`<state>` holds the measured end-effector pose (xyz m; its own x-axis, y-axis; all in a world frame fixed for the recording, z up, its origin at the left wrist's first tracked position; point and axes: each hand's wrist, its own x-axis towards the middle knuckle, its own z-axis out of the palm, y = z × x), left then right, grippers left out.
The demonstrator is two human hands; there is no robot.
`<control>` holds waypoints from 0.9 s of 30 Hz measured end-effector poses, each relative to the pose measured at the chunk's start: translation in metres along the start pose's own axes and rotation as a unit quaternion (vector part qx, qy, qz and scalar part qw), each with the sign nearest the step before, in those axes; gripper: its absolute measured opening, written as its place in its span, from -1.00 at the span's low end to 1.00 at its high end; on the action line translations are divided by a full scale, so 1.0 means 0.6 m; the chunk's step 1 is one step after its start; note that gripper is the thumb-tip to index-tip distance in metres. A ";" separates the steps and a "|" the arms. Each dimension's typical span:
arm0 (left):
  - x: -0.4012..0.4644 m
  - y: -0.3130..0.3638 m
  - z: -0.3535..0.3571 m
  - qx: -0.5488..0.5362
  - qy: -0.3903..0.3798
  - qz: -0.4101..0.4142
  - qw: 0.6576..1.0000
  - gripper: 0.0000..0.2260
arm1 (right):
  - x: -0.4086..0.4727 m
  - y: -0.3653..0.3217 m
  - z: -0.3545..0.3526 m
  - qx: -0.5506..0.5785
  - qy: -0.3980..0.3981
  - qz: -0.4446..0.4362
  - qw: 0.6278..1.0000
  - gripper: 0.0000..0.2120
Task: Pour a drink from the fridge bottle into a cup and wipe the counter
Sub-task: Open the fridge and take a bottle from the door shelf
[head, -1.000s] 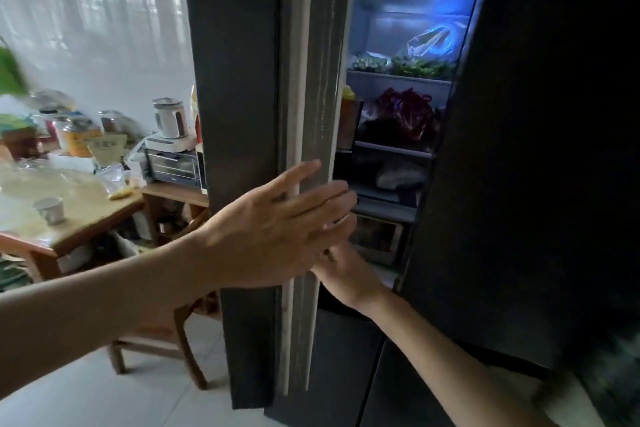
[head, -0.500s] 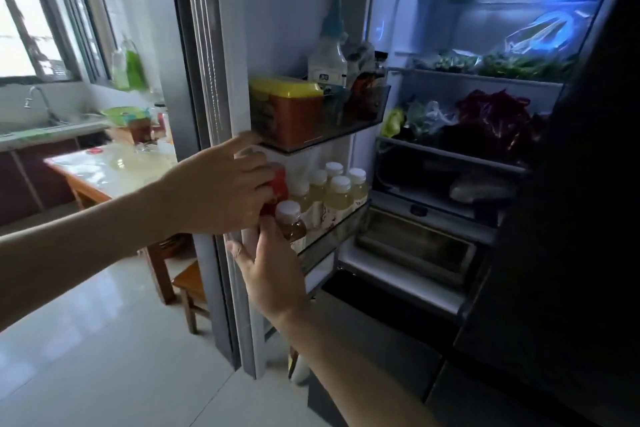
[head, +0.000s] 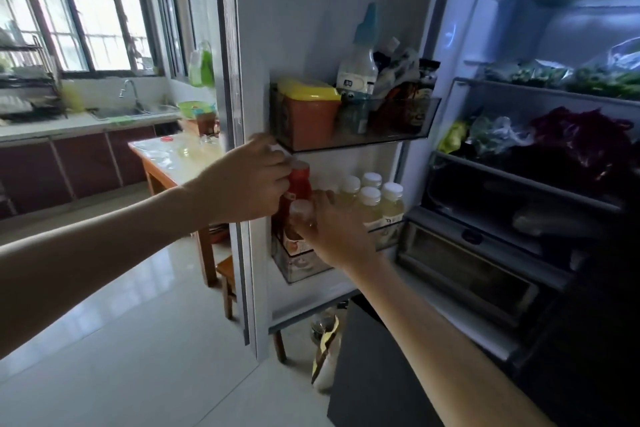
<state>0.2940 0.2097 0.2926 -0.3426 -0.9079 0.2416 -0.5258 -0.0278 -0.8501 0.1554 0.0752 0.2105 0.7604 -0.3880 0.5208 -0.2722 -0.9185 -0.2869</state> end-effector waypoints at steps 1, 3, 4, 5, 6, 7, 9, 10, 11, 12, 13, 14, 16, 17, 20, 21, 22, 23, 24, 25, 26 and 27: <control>0.000 0.000 -0.002 -0.001 -0.011 -0.002 1.000 -0.51 | 0.005 -0.002 0.003 0.011 -0.039 0.009 0.999 -0.55; -0.001 0.000 0.000 0.003 -0.031 -0.004 0.999 -0.57 | 0.011 0.002 0.007 0.018 -0.068 0.015 0.997 -0.51; -0.001 -0.002 0.001 0.010 -0.030 -0.003 1.000 -0.60 | 0.013 0.004 0.008 0.021 -0.070 0.016 0.997 -0.50; -0.001 -0.003 0.001 0.015 -0.025 -0.002 1.000 -0.62 | 0.013 0.006 0.009 0.026 -0.073 0.019 0.997 -0.50; -0.003 -0.005 0.001 0.014 -0.018 -0.001 1.000 -0.63 | 0.013 0.008 0.011 0.031 -0.077 0.020 0.996 -0.50; -0.005 -0.006 0.000 0.014 -0.021 -0.004 1.000 -0.63 | 0.014 0.008 0.013 0.036 -0.084 0.020 0.996 -0.50; -0.007 -0.006 -0.004 0.007 -0.026 -0.003 1.000 -0.59 | 0.015 0.009 0.013 0.049 -0.097 0.025 0.994 -0.50; -0.008 -0.006 -0.003 0.001 -0.025 0.001 1.000 -0.56 | 0.017 0.008 0.011 0.057 -0.099 0.025 0.993 -0.51; -0.007 -0.006 -0.008 -0.004 -0.037 -0.002 0.999 -0.56 | 0.017 0.006 0.009 0.063 -0.096 0.023 0.993 -0.52; -0.007 -0.005 -0.009 -0.012 -0.039 -0.007 0.999 -0.57 | 0.015 0.003 0.007 0.066 -0.083 0.016 0.994 -0.53; -0.008 -0.005 -0.011 -0.032 -0.041 -0.019 0.998 -0.60 | 0.012 0.001 0.004 0.065 -0.055 0.002 0.996 -0.54; -0.008 -0.006 -0.009 -0.058 -0.028 -0.038 0.997 -0.65 | 0.008 -0.001 0.000 0.063 -0.013 -0.019 0.998 -0.55; -0.011 -0.002 -0.015 -0.154 -0.003 -0.096 0.983 -0.79 | 0.000 -0.013 -0.020 0.065 0.067 -0.051 0.994 -0.58; -0.013 0.002 -0.021 -0.220 0.007 -0.126 0.967 -0.75 | -0.004 -0.019 -0.034 0.072 0.096 -0.058 0.991 -0.58; -0.021 0.017 -0.051 -0.434 0.015 -0.231 0.871 -0.43 | -0.010 -0.040 -0.079 0.095 0.157 -0.072 0.980 -0.54; -0.020 0.024 -0.057 -0.495 0.010 -0.247 0.833 -0.38 | -0.012 -0.047 -0.092 0.104 0.171 -0.076 0.977 -0.53; -0.019 0.032 -0.061 -0.544 0.010 -0.256 0.799 -0.33 | -0.014 -0.056 -0.104 0.116 0.176 -0.076 0.974 -0.53; -0.017 0.040 -0.063 -0.580 0.018 -0.264 0.771 -0.28 | -0.015 -0.064 -0.113 0.129 0.172 -0.073 0.974 -0.53; -0.016 0.048 -0.064 -0.600 0.033 -0.277 0.750 -0.25 | -0.016 -0.073 -0.121 0.142 0.160 -0.071 0.974 -0.52; -0.016 0.053 -0.065 -0.607 0.055 -0.296 0.735 -0.25 | -0.015 -0.081 -0.126 0.152 0.142 -0.069 0.976 -0.52; -0.018 0.055 -0.068 -0.605 0.078 -0.316 0.726 -0.27 | -0.014 -0.088 -0.130 0.154 0.123 -0.070 0.978 -0.51; -0.023 0.055 -0.071 -0.597 0.096 -0.333 0.723 -0.30 | -0.011 -0.095 -0.134 0.145 0.106 -0.077 0.981 -0.50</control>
<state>0.2482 0.2389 0.2813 0.2553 -0.7816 0.5691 -0.8820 0.0529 0.4683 0.1184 0.1241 0.2880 0.6316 -0.2811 0.7225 0.0385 -0.9194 -0.3914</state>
